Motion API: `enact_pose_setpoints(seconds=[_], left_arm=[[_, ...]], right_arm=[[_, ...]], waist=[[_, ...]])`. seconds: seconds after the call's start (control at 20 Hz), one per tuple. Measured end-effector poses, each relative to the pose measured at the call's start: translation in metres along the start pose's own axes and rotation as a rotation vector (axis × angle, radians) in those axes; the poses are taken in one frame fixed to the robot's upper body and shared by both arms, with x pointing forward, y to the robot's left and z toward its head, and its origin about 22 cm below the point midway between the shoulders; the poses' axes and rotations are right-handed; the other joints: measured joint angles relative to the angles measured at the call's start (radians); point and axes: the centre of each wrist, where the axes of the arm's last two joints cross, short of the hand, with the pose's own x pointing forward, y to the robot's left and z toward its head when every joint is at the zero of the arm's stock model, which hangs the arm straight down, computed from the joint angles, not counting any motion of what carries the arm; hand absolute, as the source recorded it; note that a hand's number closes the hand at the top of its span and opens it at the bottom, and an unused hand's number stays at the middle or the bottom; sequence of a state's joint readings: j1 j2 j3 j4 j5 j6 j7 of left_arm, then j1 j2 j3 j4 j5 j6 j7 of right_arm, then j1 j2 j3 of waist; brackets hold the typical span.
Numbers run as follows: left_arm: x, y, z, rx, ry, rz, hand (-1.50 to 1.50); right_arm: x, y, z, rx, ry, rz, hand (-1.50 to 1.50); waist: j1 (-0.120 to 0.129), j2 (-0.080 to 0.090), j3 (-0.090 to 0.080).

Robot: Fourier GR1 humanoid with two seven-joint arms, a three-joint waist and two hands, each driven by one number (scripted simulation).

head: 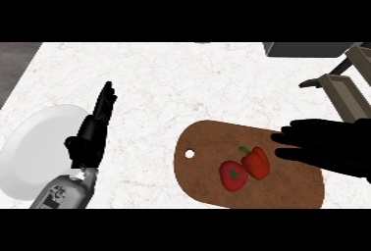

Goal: Pick the bell pepper from the cutting board and place it in the tiered basket

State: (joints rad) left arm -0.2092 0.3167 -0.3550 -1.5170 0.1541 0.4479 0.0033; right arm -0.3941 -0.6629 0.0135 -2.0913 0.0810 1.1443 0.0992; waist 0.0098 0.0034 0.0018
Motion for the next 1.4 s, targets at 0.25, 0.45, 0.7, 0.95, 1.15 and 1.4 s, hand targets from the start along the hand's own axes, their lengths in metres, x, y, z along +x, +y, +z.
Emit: enact_pose_setpoints(seconds=[0.25,0.45,0.7,0.95,1.15,1.4], left_arm=[[-0.001,0.000,0.001,0.007,-0.005,0.002,0.00],[-0.003,-0.002,0.003,0.004,-0.002,0.005,0.00],[0.000,-0.005,-0.001,0.003,-0.006,0.007,0.00],[-0.008,-0.004,-0.001,0.008,0.000,-0.002,0.00],[-0.006,-0.005,0.001,0.006,-0.001,0.002,0.00],[-0.005,-0.003,-0.001,0.008,0.007,0.002,0.00]], right_arm=[[-0.003,0.002,-0.002,0.017,0.060,0.060,-1.50],[-0.004,0.011,-0.011,0.027,0.085,0.117,-1.50],[-0.016,0.018,-0.019,0.034,0.075,0.181,-1.50],[-0.021,0.029,-0.027,0.019,0.018,0.268,-1.50],[-0.033,0.045,-0.034,0.000,0.001,0.301,-1.50],[-0.049,0.054,-0.043,-0.012,0.044,0.295,-1.50]], waist=[[0.003,0.001,0.000],[0.003,0.000,0.000],[0.002,0.001,0.000],[0.000,0.000,-0.001],[-0.003,-0.002,-0.001],[-0.005,-0.003,-0.001]])
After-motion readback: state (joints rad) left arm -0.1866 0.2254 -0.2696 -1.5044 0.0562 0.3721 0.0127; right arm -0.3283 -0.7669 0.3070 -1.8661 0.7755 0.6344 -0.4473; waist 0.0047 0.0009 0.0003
